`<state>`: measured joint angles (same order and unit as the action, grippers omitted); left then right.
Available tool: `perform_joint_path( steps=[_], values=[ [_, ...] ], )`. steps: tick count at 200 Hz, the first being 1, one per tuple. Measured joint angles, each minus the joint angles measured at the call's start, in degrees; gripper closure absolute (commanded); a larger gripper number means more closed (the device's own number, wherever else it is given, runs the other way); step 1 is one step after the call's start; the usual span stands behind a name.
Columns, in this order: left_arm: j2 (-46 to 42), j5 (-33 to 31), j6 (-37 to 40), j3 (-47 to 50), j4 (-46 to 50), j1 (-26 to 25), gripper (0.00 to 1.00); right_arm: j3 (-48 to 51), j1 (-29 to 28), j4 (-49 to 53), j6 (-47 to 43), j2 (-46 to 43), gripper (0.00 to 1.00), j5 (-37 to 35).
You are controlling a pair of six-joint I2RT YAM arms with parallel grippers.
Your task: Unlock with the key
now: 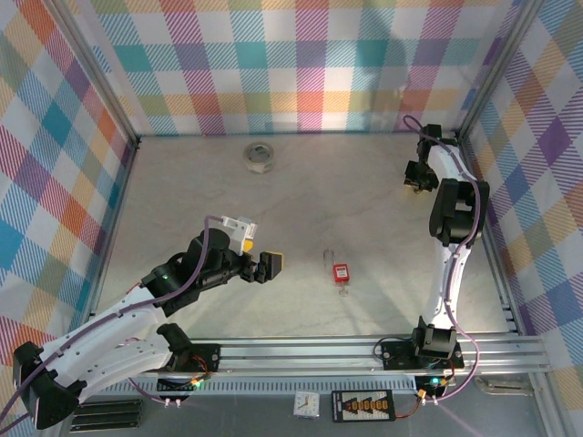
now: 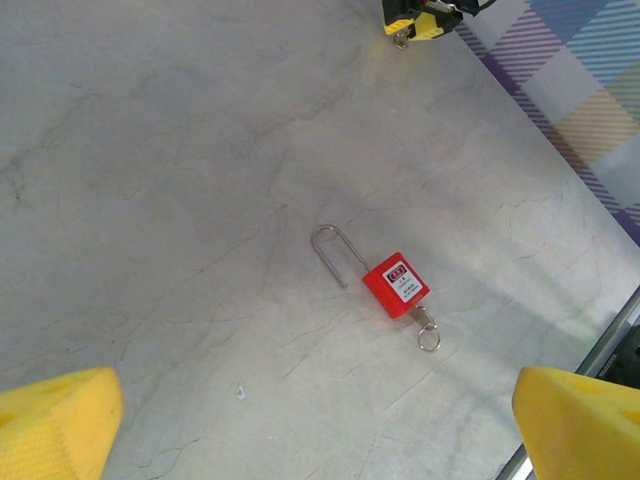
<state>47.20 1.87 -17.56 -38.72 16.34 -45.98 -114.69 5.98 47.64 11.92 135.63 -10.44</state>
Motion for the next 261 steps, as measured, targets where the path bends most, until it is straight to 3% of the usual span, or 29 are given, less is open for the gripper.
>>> perform_joint_path(
  steps=[40, 151, 188, 223, 261],
  values=[
    [0.00, 0.00, -0.02, 0.00, 0.00, 0.00, 0.01, 0.00, -0.04, 0.02, -0.85, 0.46, 0.67, 0.04],
    [-0.02, 0.00, -0.22, 0.00, 0.00, 0.00, 0.01, 1.77, -0.81, -0.61, -2.38, -0.48, 1.00, -0.48],
    [-0.28, -0.04, -0.70, 0.00, 0.00, 0.00, 0.01, 4.68, -1.22, -0.15, -2.12, -2.49, 1.00, -0.68],
    [-0.52, -0.46, -3.98, 0.00, -0.02, 0.00, 0.00, 10.80, -2.80, 0.00, -0.33, -8.87, 1.00, 2.19],
    [2.99, -0.13, -12.92, -2.99, -0.44, 0.00, 0.00, 18.67, -7.50, -4.37, 4.81, -26.03, 1.00, 12.26]
  ],
)
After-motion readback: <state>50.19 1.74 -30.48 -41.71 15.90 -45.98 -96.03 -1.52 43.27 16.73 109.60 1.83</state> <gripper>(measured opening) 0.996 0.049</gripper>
